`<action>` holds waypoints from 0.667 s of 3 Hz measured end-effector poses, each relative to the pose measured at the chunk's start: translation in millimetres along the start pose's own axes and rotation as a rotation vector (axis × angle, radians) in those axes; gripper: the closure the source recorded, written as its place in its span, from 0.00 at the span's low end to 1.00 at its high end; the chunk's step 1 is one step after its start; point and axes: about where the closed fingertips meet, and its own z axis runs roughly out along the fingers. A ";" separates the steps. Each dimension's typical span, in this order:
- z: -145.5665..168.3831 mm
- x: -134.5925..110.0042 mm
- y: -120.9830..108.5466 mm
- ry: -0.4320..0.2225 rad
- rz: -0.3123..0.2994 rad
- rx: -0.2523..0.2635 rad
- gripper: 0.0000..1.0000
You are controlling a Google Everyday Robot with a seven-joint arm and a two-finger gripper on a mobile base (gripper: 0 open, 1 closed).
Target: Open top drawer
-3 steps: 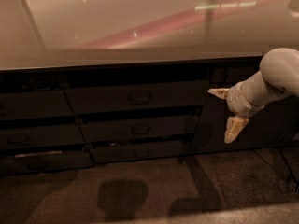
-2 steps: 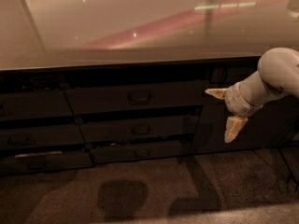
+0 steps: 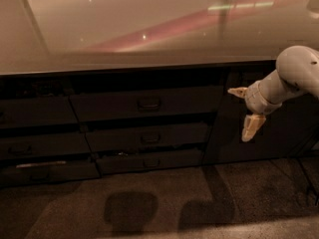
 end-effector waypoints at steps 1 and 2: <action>-2.9 26.8 -33.6 -0.037 0.040 0.051 0.00; -2.9 26.8 -33.6 -0.037 0.040 0.051 0.00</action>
Offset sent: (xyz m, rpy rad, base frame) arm 0.0242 -0.0175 -0.0015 0.0446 -0.0085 -0.0241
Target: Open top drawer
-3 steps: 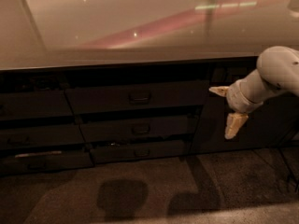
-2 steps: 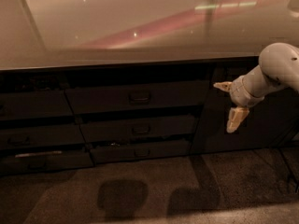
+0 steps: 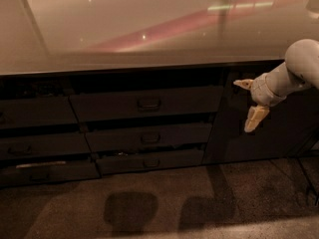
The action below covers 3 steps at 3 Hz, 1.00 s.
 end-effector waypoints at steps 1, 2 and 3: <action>14.5 -22.4 -8.2 0.070 -0.049 -0.024 0.00; 33.8 -61.6 -17.1 0.155 -0.125 -0.055 0.00; 52.6 -98.2 -16.7 0.212 -0.204 -0.087 0.00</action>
Offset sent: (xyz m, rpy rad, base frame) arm 0.0284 0.1243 -0.0004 -0.3340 0.0018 0.1260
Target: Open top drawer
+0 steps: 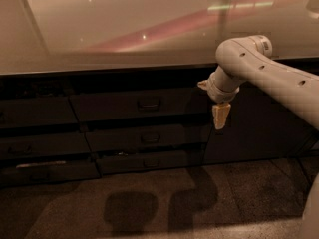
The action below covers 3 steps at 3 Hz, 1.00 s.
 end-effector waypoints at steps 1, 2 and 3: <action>0.0 0.0 0.0 0.000 0.000 0.000 0.00; 20.9 2.2 15.1 0.023 -0.093 0.037 0.00; 20.9 2.2 15.1 0.023 -0.093 0.037 0.00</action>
Offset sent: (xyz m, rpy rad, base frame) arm -0.0327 0.0065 -0.0175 -0.0613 -0.1137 0.1472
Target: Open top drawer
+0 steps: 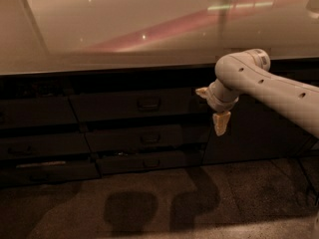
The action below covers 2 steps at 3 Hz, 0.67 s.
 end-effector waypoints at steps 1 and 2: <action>3.2 11.8 -12.2 0.020 0.029 -0.010 0.00; -4.2 34.2 -49.7 0.066 0.063 0.001 0.00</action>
Offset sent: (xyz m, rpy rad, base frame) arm 0.0923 -0.0254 0.0419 -0.0740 -0.0274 -0.1325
